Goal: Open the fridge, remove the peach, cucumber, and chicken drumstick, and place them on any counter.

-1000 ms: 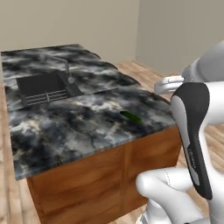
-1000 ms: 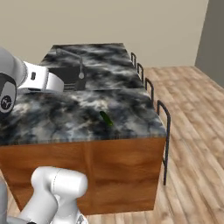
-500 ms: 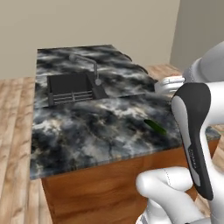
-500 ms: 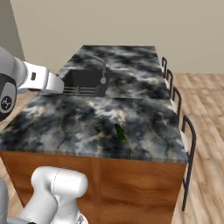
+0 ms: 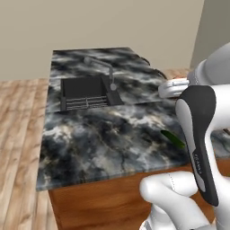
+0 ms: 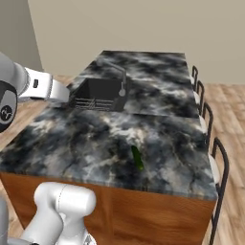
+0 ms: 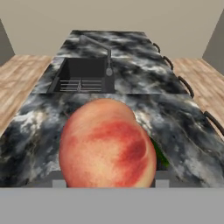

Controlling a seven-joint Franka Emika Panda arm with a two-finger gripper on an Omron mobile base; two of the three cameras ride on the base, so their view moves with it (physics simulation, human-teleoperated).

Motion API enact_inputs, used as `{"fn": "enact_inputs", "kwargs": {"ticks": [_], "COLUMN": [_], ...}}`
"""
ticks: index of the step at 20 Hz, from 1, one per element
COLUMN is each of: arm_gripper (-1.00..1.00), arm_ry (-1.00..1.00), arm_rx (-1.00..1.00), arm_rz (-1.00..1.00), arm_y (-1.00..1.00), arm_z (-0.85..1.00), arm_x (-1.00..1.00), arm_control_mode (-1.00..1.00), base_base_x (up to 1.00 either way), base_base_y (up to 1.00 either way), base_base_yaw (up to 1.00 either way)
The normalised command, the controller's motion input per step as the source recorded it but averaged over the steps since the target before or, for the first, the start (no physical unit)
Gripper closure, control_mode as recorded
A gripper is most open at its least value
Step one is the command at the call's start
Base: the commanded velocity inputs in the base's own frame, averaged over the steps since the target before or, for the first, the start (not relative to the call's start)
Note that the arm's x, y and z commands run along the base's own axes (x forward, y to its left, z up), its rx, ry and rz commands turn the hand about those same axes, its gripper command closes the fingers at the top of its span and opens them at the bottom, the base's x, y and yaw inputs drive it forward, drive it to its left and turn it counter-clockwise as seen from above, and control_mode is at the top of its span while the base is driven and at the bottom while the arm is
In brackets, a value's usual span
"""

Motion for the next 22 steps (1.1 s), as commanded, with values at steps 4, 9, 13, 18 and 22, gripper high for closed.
{"fn": "enact_inputs", "kwargs": {"ticks": [4,9,13,18,22], "arm_gripper": [1.0,1.0,1.0,1.0,1.0], "arm_ry": [0.0,0.0,0.03,0.25,0.45], "arm_rx": [0.0,0.0,0.0,0.0,0.0], "arm_rz": [0.0,0.0,0.0,0.05,0.1], "arm_y": [0.0,0.0,0.0,-0.01,0.0], "arm_z": [0.0,0.0,-0.03,-0.24,-0.5], "arm_x": [0.0,0.0,0.03,0.55,0.84], "arm_control_mode": [1.0,1.0,-1.0,-1.0,-1.0], "base_base_x": [0.46,0.41,0.12,0.0,0.0], "base_base_y": [-0.15,-0.04,0.0,0.0,0.0], "base_base_yaw": [0.15,0.08,0.0,0.0,0.0]}}
